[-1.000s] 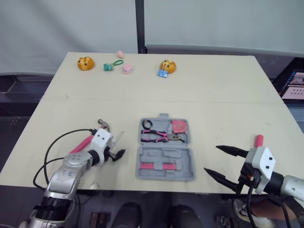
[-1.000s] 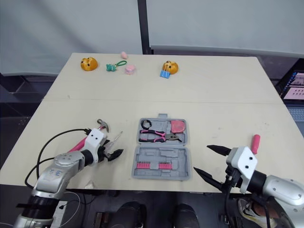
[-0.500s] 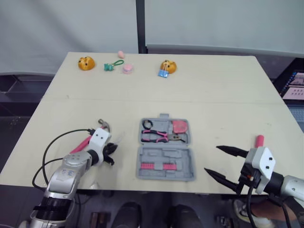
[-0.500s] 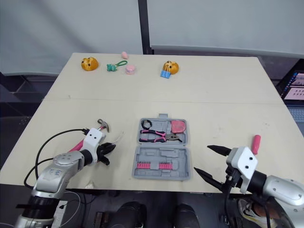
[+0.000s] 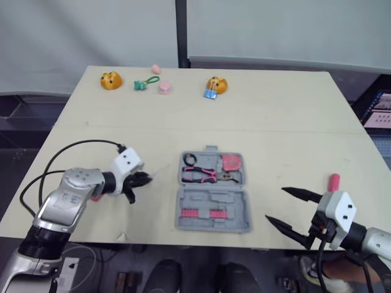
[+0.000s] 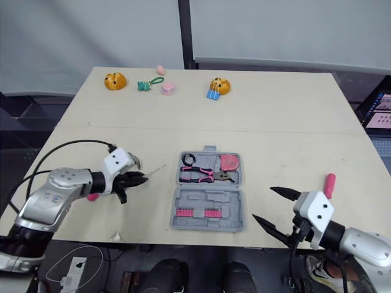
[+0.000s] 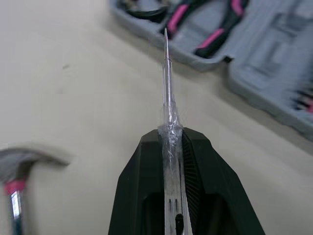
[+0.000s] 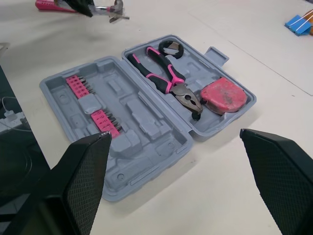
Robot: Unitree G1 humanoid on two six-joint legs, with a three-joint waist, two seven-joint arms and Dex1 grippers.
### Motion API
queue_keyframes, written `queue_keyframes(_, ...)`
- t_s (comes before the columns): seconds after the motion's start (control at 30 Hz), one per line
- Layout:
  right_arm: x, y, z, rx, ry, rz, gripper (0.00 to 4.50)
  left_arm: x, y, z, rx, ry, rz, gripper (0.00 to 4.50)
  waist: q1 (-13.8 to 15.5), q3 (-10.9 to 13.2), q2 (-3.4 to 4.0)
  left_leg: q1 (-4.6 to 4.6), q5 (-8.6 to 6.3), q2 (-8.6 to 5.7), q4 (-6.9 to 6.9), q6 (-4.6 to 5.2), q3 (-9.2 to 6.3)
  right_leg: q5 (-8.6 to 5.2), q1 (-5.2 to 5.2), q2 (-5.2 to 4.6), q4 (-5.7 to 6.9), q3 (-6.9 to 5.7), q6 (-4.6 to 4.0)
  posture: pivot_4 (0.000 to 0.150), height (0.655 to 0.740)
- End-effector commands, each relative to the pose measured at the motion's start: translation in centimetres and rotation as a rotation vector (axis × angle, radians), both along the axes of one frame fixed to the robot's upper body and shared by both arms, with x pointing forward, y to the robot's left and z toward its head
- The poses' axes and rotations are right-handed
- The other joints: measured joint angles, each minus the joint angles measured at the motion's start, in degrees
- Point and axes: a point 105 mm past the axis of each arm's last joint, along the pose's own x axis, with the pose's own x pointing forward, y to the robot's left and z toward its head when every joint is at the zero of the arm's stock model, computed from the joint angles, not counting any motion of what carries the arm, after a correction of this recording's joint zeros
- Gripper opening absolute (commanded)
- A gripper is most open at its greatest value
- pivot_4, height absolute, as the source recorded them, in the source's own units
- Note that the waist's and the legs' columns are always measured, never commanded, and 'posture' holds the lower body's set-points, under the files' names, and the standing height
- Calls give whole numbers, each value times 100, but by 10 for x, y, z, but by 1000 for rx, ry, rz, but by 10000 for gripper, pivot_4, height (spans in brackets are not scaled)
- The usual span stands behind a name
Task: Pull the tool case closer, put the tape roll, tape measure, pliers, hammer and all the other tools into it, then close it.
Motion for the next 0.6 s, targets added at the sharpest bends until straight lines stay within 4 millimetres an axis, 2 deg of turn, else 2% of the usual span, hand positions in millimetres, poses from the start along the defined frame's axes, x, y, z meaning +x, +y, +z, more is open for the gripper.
queue_keyframes(0.03,-7,-7,3,11,-25,-5,45000,-9,-21,15,-2,3,-160,303,-1,1,0,1,0,0,0,0,0,0,0,0,0,0,0,1500,6677)
queue_keyframes(0.2,-21,-14,-5,9,16,-1,45000,-10,-40,24,17,22,-278,303,4,1,-1,-2,1,0,1,2,1,0,1,1,1,0,0,1500,6677)
queue_keyframes(0.4,-32,-20,-9,-8,28,-14,45000,-5,-64,25,97,33,-398,303,5,2,0,0,2,-1,1,4,1,0,2,5,3,-1,1,1500,6677)
queue_keyframes(0.5,-34,-19,-11,-8,27,-20,45000,0,-74,22,147,32,-432,303,8,3,-1,-1,2,-1,2,5,2,-1,1,5,4,0,2,1500,6677)
queue_keyframes(0.6,-34,-18,-11,-5,24,-21,45000,4,-94,24,166,23,-473,303,11,4,-3,-1,4,-1,3,6,2,-1,1,6,4,0,2,1500,6677)
